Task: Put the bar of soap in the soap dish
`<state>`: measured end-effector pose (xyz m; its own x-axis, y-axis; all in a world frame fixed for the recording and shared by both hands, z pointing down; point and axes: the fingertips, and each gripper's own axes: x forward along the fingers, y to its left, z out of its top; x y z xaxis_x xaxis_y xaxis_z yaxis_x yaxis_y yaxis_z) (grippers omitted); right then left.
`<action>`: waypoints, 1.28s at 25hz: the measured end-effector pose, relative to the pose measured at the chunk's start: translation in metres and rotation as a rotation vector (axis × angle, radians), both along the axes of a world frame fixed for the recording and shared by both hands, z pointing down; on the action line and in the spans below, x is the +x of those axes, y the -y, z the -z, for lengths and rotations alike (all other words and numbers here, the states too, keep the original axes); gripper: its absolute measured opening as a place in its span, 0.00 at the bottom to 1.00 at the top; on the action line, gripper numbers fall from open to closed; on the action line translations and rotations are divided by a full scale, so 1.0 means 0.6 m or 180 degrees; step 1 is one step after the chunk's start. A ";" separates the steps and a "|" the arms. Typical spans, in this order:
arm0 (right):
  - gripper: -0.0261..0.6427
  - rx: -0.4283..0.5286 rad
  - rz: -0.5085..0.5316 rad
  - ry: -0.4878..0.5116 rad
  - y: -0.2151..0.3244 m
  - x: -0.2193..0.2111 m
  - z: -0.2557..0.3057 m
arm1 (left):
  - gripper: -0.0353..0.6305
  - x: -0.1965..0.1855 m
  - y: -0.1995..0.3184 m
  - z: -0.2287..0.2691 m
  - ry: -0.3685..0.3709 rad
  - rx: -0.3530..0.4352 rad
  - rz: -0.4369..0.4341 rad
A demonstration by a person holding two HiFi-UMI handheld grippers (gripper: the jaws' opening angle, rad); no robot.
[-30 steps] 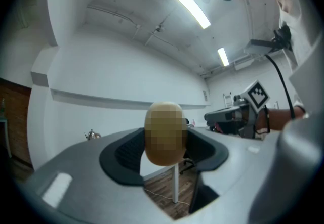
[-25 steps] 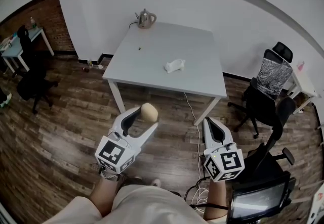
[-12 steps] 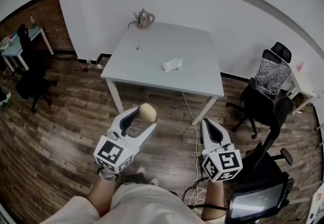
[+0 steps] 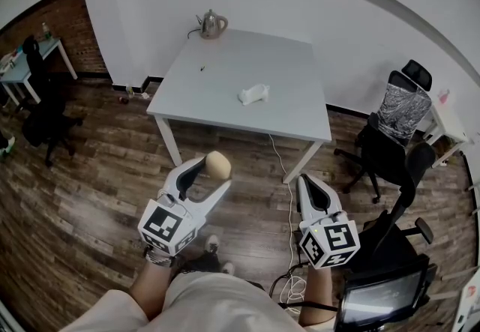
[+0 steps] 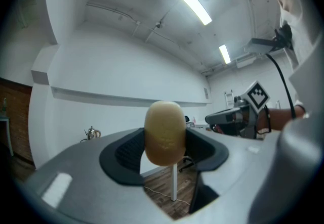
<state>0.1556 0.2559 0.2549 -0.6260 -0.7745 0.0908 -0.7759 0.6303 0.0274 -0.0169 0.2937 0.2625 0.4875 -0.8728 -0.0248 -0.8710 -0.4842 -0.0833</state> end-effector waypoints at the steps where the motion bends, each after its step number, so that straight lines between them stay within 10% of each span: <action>1: 0.04 -0.0008 0.0004 -0.0001 0.002 0.000 -0.001 | 0.46 0.000 0.002 -0.001 -0.0001 -0.0004 0.0000; 32: 0.04 -0.0057 0.0030 -0.0051 0.130 -0.056 -0.004 | 0.46 -0.054 0.135 -0.011 -0.0102 -0.0057 -0.0046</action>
